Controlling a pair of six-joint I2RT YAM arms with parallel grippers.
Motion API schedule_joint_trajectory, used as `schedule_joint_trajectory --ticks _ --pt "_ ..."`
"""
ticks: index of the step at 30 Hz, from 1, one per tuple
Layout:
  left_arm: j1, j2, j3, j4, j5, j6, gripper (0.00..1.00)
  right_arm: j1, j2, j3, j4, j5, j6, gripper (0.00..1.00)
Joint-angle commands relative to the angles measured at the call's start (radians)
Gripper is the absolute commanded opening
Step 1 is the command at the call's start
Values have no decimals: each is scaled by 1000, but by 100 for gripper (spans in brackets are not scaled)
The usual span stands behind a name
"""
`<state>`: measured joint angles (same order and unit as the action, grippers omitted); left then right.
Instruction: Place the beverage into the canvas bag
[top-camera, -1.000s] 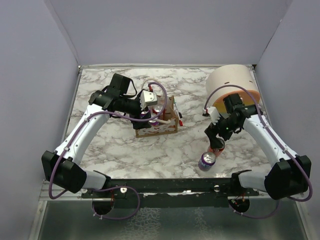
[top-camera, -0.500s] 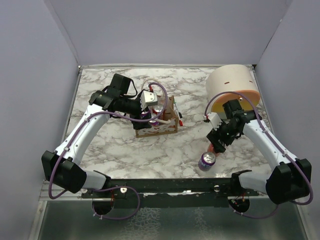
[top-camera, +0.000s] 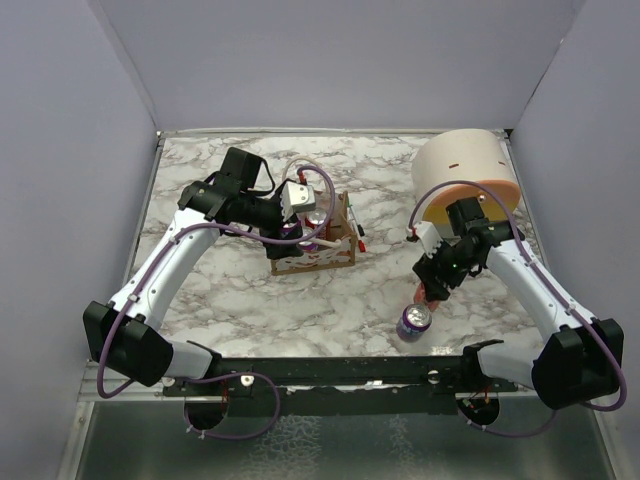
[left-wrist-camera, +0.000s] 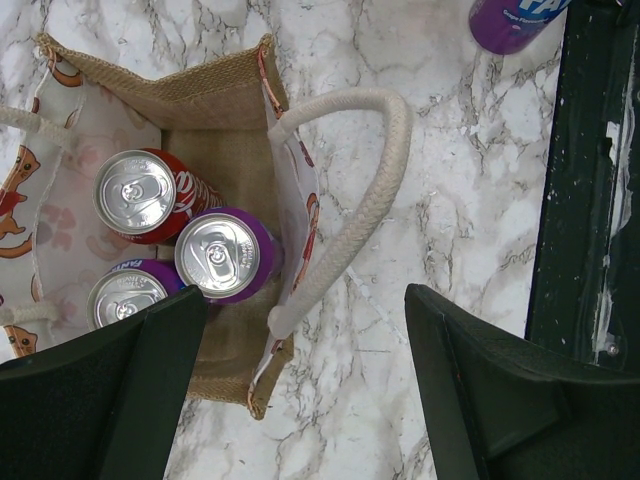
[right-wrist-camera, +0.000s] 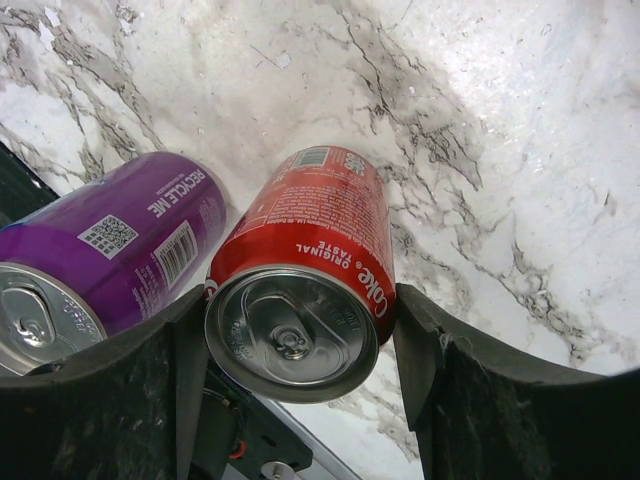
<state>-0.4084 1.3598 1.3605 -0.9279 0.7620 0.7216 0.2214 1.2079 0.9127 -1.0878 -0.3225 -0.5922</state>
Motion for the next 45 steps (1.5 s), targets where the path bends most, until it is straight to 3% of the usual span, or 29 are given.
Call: schedule_joint_trajectory --ticks 1,12,20,28,36,45 --pt "-8 -12 -2 13 2 20 83 1 -37 46 64 -51 -5 37" --pt "-32 7 2 26 -6 21 82 5 3 342 90 -210 -5 2" --pt "-46 5 14 -25 43 72 61 73 97 609 173 -396 61 1" --pt "-49 -9 -44 -53 101 148 39 192 258 759 282 -489 136 1" --pt "-51 -16 -77 -56 131 176 18 356 439 879 264 -393 149 1" --pt "-55 -26 -108 -65 178 212 2 394 495 873 243 -226 175 1"
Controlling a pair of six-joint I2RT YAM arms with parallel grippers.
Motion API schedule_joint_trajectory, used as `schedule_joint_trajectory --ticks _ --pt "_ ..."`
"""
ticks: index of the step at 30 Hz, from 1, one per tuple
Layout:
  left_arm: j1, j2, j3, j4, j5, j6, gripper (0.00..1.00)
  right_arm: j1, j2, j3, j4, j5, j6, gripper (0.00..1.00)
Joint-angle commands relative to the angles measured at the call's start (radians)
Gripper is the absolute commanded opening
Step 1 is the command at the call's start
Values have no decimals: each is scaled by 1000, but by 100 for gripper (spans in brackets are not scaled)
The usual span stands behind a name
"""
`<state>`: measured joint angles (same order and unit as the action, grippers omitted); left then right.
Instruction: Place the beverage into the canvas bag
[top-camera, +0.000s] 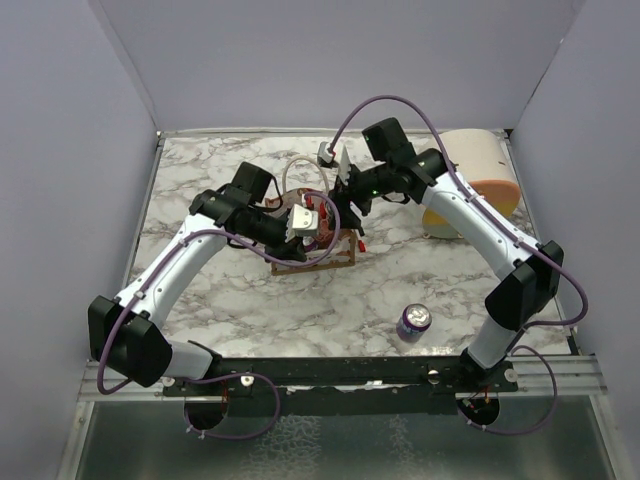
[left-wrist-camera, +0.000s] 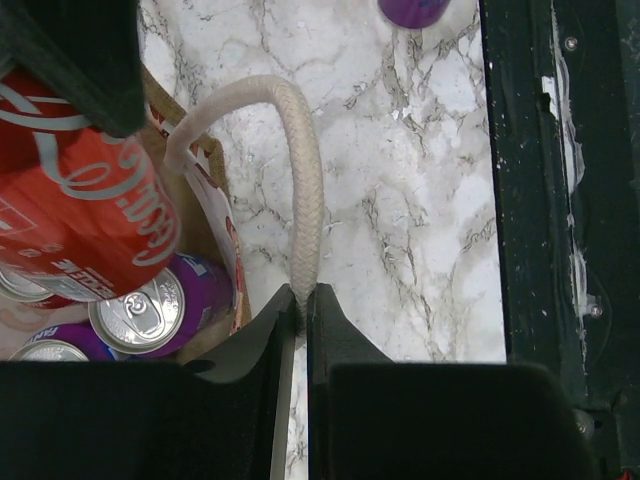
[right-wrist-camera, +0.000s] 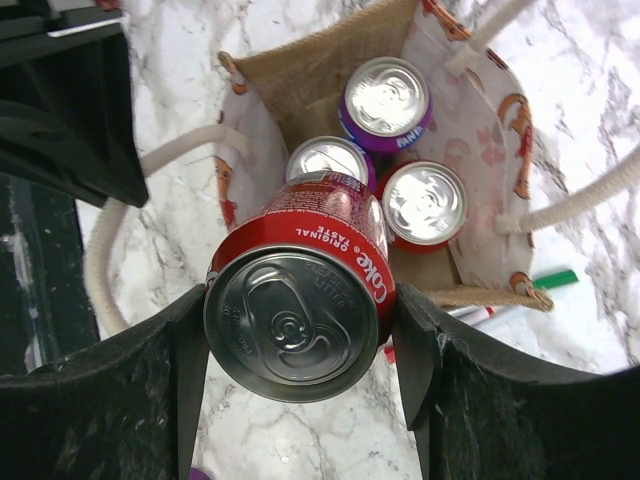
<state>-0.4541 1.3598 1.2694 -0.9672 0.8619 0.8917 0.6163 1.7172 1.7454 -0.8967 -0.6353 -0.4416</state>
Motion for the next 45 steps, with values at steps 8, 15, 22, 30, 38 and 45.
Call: schedule_joint_trajectory --ticks 8,15,22,30,38,45 --pt "-11 -32 -55 -38 66 94 0 -1 -39 -17 53 224 45 1" --pt "-11 -21 -48 -44 76 102 0 -1 -33 -22 60 391 60 1" --pt "-11 -16 -37 -52 77 109 0 -1 -2 18 30 455 64 1" --pt "-14 3 -6 -61 80 130 0 2 50 83 -83 376 19 1" --pt "-21 13 4 -65 78 143 0 16 32 62 -148 236 -79 1" --pt "-27 14 8 -67 83 146 0 37 65 72 -204 233 -104 1"
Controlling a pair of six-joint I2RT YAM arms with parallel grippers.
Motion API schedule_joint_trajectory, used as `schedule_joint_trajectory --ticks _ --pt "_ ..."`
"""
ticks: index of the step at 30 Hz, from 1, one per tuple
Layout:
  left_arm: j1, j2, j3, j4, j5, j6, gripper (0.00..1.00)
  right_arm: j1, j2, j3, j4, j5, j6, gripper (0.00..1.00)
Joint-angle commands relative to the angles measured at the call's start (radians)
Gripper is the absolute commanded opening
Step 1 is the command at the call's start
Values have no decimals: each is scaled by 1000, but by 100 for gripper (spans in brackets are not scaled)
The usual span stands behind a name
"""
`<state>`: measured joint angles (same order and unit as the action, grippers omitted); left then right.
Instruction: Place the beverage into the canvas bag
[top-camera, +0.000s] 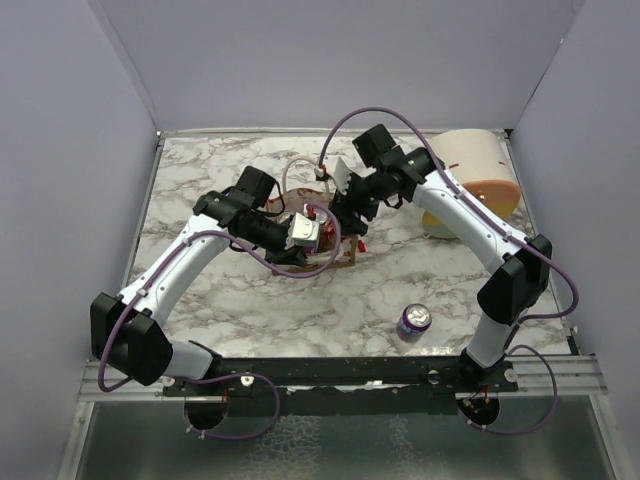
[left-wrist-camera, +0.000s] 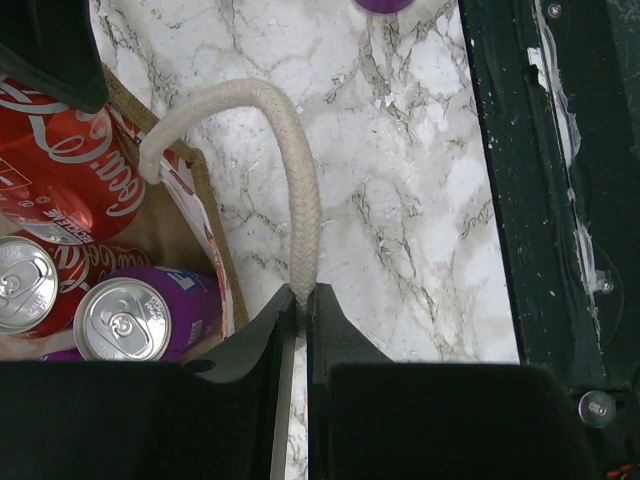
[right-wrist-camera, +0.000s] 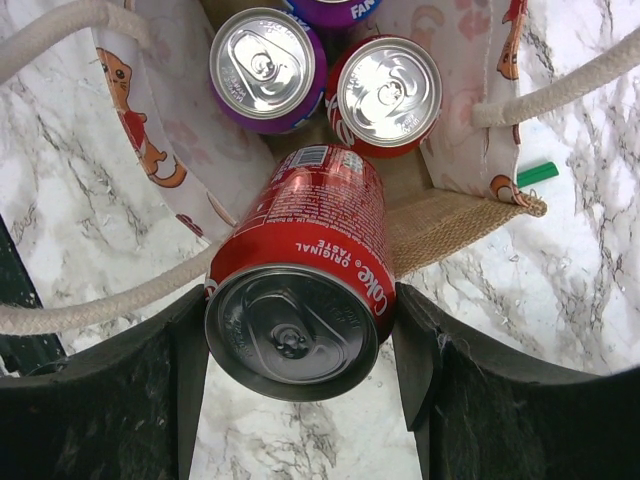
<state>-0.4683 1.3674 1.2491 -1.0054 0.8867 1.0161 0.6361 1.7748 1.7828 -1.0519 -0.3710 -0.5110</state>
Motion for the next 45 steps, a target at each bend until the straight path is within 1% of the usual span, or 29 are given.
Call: schedule_joint_trajectory --ticks 1,13,18,24,30,45 --pt "-14 6 29 -29 58 22 0 22 18 40 -56 -29 -34 1" --pt "-24 14 33 -33 62 26 0 37 109 87 -69 79 50 1" --pt "-27 11 21 -28 62 32 0 44 141 107 -54 105 80 4" --pt "-28 8 16 -26 63 33 0 61 175 113 -46 174 82 8" --pt "-30 4 9 -23 66 36 0 69 198 115 -39 187 83 13" --pt "-30 3 1 -21 67 43 0 70 232 21 42 171 62 29"
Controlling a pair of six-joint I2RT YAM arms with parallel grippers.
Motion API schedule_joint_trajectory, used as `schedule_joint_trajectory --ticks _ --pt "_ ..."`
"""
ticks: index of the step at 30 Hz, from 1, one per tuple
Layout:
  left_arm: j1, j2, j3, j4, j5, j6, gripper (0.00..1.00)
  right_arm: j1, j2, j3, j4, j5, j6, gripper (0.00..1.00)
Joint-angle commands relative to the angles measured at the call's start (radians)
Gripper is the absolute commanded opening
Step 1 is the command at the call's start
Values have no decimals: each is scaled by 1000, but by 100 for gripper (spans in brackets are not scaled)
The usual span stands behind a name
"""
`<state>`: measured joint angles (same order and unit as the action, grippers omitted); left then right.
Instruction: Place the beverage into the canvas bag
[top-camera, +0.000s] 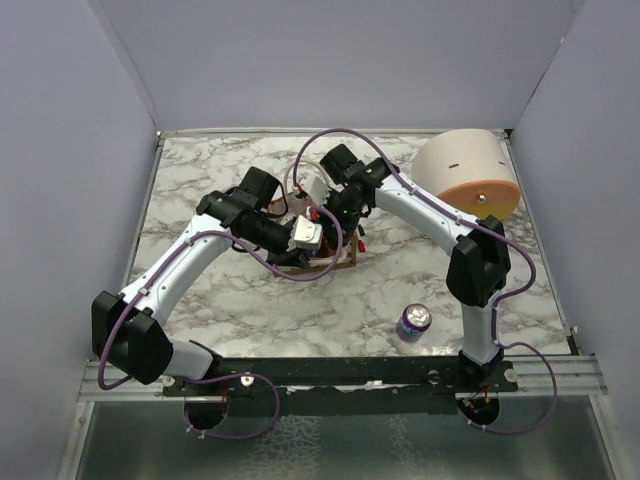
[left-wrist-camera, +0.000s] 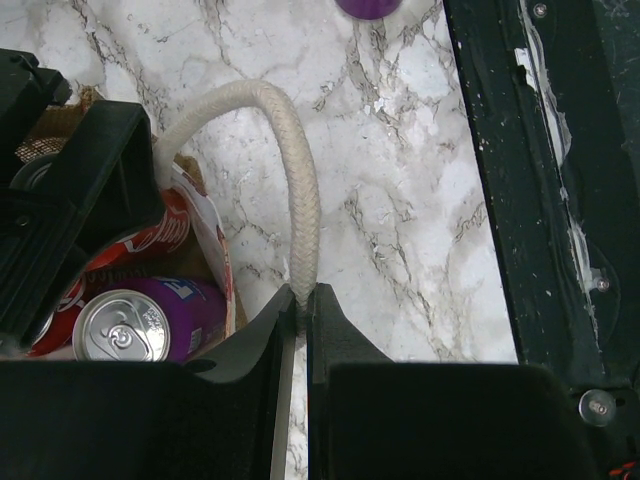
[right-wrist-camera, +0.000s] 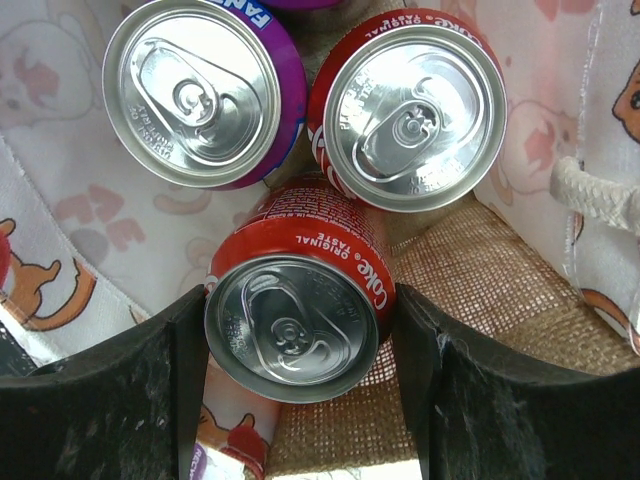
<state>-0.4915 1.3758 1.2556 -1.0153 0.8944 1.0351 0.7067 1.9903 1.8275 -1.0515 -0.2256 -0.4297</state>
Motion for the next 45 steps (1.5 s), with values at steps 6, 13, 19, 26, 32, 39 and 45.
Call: schedule_joint_trajectory --ticks 6,13,19,26,32,39,45 --pt "-7 -9 -13 -8 59 26 0 -1 8 -86 90 33 -38 33" --pt "-9 -7 -9 -13 67 29 0 -1 9 -119 107 43 -54 41" --pt "-9 -22 -17 -12 65 31 0 -1 3 -105 101 62 -56 54" --pt "-9 -30 -20 -12 60 29 0 -1 2 -64 72 45 -58 67" --pt "-9 -39 -23 -11 57 28 0 -1 -9 -43 57 33 -52 77" --pt "-9 -38 -22 -15 57 33 0 -1 -43 -5 55 -8 -36 82" --pt "-9 -38 -15 -28 65 38 0 -2 -62 38 41 -40 -26 81"
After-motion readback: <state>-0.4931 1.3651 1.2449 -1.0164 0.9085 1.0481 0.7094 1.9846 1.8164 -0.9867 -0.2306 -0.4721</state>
